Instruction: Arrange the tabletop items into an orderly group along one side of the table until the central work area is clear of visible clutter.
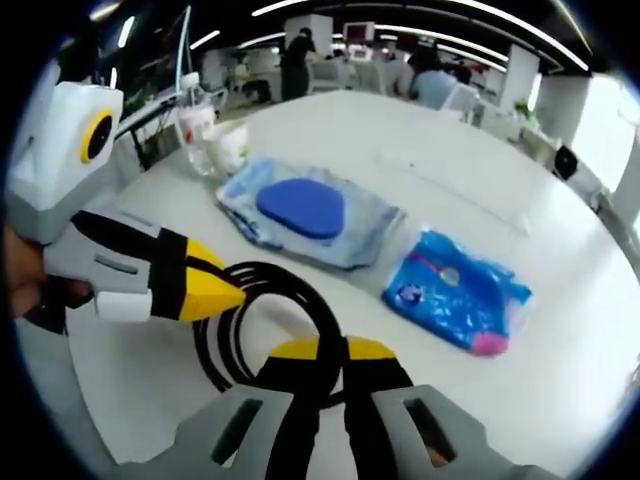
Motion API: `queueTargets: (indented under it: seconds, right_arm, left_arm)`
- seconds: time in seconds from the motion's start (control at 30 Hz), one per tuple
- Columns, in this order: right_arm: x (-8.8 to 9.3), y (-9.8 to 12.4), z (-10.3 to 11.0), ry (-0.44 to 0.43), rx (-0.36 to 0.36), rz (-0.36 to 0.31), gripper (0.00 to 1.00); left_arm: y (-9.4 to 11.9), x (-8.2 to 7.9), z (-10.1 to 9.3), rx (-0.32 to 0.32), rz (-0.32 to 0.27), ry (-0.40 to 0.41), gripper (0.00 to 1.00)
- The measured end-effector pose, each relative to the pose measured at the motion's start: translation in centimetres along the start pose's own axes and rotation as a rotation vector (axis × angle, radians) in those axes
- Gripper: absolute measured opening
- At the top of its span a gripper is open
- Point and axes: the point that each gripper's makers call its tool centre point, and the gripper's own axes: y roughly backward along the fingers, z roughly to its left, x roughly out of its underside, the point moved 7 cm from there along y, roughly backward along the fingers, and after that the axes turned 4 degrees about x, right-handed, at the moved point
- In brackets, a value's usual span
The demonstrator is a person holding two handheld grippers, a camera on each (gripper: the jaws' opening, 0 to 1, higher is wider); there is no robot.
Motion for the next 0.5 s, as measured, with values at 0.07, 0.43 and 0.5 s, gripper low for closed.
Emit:
queueTargets:
  seconds: [0.07, 0.43, 0.5]
  right_arm:
    - [-0.07, -0.16, -0.11, 0.001, 0.0, 0.001, 0.03]
    - [-0.27, -0.64, -0.38, -0.003, 0.002, 0.008, 0.03]
    - [-0.26, -0.72, -0.38, -0.004, 0.001, 0.009, 0.03]
  left_arm:
    - [-0.11, -0.03, 0.09, 0.002, 0.002, 0.005, 0.04]
    - [-0.52, -0.25, 0.34, -0.002, -0.002, 0.009, 0.04]
    - [-0.66, -0.21, 0.4, -0.002, 0.001, 0.005, 0.04]
